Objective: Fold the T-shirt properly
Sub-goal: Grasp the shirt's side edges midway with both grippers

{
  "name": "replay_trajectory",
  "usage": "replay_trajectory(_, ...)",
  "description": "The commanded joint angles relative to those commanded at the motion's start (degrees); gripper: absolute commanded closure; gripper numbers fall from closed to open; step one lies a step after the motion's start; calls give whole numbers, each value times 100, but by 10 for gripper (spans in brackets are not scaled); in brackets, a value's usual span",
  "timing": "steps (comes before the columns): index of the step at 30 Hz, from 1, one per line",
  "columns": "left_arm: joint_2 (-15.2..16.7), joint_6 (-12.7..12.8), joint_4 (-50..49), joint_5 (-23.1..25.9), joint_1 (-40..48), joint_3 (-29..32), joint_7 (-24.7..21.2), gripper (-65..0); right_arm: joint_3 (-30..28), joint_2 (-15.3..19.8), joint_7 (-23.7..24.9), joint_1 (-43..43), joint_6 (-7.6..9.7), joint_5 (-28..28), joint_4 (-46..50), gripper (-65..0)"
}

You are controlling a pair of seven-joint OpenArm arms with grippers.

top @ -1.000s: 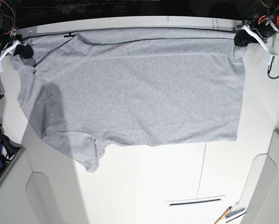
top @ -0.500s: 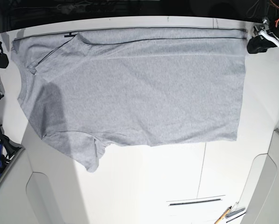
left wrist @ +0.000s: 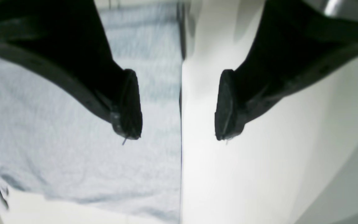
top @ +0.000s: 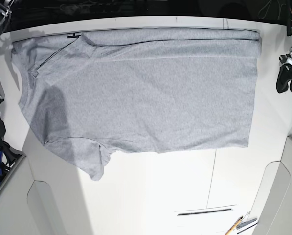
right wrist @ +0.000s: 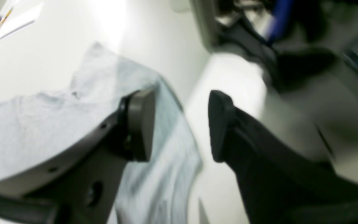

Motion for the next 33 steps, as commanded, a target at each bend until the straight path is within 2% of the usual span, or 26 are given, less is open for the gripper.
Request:
replay_trajectory(4, -162, 0, -798, 258, -706, 575, -11, -404, -911, -2, 490, 743, -37, -752, -876, -279)
replay_trajectory(7, -332, 0, -1582, 516, -1329, 1005, -168, -404, -1360, -2, 835, 1239, -42, -925, -1808, -279)
replay_trajectory(14, -505, 0, -3556, 815, -2894, 1735, -435, -404, -1532, -17, 1836, 1694, -42, -1388, -3488, -279)
replay_trajectory(18, -516, 0, -4671, 1123, -3681, 2238, -752, -404, -1532, -20, 1919, 1690, -42, -1445, -3832, -279)
replay_trajectory(22, -511, 0, -5388, 1134, -4249, 2754, -804, -409, -1532, -20, 1937, 1676, -42, -1443, -3838, -279)
replay_trajectory(27, -501, 0, -5694, 1093, -4426, 3191, -813, -436, -1534, -48, 1932, 1676, -39, -1440, -3838, -279)
replay_trajectory(33, -273, 0, -5692, 1095, -4426, 3213, -595, -436, -1556, -330, 1912, 1676, -33, -1443, -3838, -279)
